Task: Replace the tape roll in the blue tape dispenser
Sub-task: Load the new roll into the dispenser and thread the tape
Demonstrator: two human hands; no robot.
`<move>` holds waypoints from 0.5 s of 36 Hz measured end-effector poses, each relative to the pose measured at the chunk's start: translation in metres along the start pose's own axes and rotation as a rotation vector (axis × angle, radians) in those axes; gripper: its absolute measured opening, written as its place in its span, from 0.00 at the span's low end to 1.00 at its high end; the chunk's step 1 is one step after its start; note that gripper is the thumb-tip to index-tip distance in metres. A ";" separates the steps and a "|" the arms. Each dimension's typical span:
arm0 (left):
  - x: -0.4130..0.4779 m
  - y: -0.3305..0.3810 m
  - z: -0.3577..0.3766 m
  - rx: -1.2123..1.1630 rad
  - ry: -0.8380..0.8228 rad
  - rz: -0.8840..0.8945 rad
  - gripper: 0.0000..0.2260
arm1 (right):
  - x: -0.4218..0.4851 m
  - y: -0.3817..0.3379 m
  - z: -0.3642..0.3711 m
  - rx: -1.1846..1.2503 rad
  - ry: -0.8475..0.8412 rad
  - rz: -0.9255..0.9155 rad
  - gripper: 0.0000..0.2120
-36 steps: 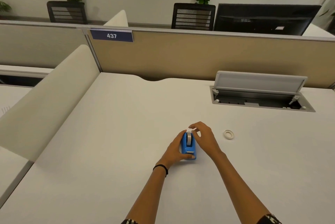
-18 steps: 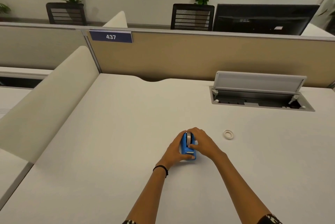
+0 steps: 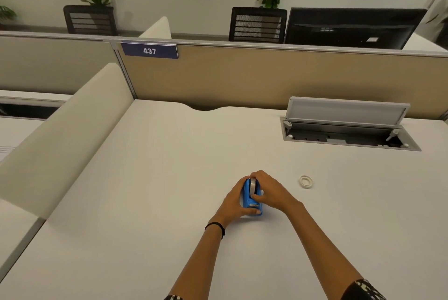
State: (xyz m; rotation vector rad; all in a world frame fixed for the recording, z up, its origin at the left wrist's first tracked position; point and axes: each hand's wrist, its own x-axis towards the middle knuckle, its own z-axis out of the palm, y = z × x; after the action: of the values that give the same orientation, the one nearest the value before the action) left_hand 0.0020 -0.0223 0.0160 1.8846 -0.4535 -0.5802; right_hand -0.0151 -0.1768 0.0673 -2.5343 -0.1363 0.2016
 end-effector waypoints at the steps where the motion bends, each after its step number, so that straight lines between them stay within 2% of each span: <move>1: 0.000 0.000 0.000 0.002 -0.001 -0.001 0.39 | 0.001 0.000 -0.001 0.002 -0.001 0.005 0.21; 18: 0.001 0.004 -0.004 0.061 -0.050 -0.020 0.41 | 0.008 0.003 -0.001 -0.189 -0.029 -0.088 0.18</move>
State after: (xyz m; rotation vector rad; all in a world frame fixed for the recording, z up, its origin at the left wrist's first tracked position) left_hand 0.0049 -0.0212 0.0206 1.9377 -0.4907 -0.6341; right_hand -0.0070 -0.1784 0.0653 -2.7070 -0.2895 0.1984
